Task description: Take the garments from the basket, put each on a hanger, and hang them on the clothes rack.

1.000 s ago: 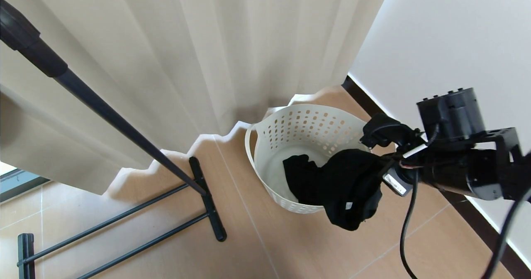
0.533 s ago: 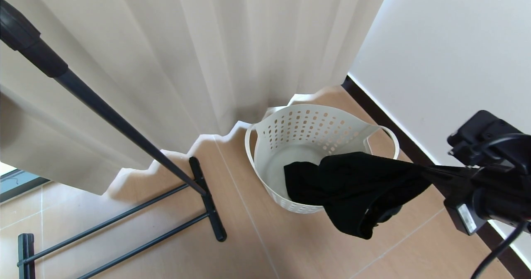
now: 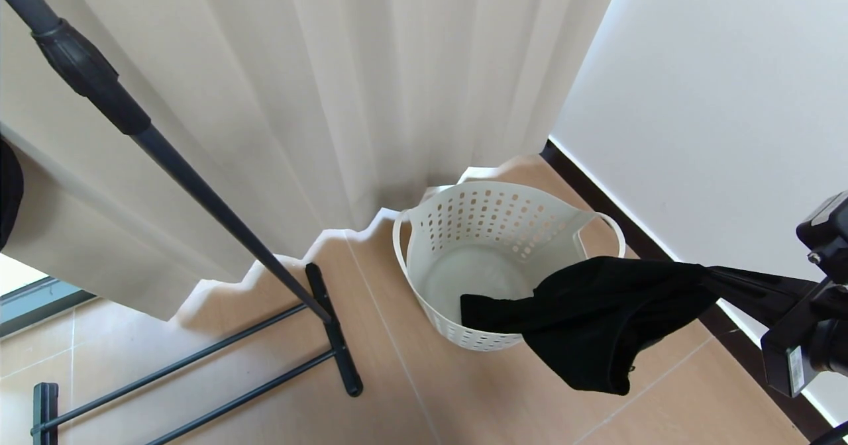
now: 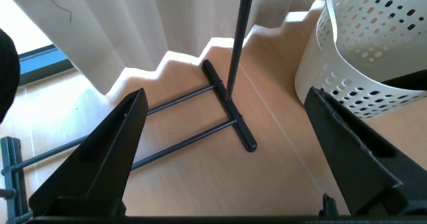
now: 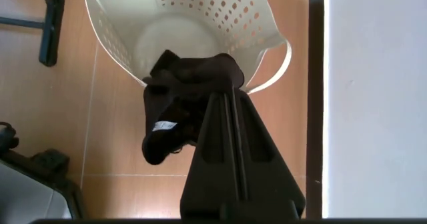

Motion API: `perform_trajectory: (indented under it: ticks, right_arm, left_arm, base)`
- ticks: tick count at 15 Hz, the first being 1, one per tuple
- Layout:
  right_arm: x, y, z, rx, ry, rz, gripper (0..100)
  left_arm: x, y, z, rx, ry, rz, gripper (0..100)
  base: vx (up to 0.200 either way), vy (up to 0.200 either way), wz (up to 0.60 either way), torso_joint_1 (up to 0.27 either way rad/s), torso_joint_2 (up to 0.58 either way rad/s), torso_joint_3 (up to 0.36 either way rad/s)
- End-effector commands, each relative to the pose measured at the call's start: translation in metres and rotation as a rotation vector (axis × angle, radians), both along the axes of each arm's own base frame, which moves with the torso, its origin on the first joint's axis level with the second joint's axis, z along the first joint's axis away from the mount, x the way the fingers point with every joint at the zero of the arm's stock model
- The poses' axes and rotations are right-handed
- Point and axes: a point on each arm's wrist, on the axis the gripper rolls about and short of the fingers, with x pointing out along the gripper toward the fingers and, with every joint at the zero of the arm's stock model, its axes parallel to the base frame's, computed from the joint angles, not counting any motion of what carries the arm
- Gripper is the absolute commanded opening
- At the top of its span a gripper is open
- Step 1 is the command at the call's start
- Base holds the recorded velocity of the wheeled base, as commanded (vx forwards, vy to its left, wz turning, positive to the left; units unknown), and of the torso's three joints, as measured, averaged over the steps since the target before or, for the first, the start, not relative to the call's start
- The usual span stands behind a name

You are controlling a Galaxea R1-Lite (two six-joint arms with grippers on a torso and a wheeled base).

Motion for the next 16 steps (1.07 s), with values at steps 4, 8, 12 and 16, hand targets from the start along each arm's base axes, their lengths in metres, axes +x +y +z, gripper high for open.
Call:
perform_trajectory:
  ticks: [4,8,12,16]
  right_arm:
    - [0.014,0.011,-0.006,-0.007,0.023,0.024,0]
    - [0.018,0.013,-0.008,-0.018,0.037,0.025,0]
    - [0.022,0.016,-0.005,-0.017,0.034,0.026,0]
    - [0.022,0.017,-0.005,-0.016,0.032,0.026,0]
  left_arm:
    - [0.0,0.0,0.0,-0.002,0.001,0.002,100]
    - [0.0,0.0,0.0,0.0,0.001,0.001,100]
    - [0.0,0.0,0.0,0.0,0.001,0.002,100]
    - [0.0,0.0,0.0,-0.002,0.001,0.002,100]
  base:
    - [0.0,0.0,0.0,0.007,-0.07,0.121]
    - [0.0,0.0,0.0,0.04,-0.39,-0.128]
    - [0.0,0.0,0.0,0.105,-0.44,-0.15]
    - [0.0,0.0,0.0,0.139,-0.47,-0.135]
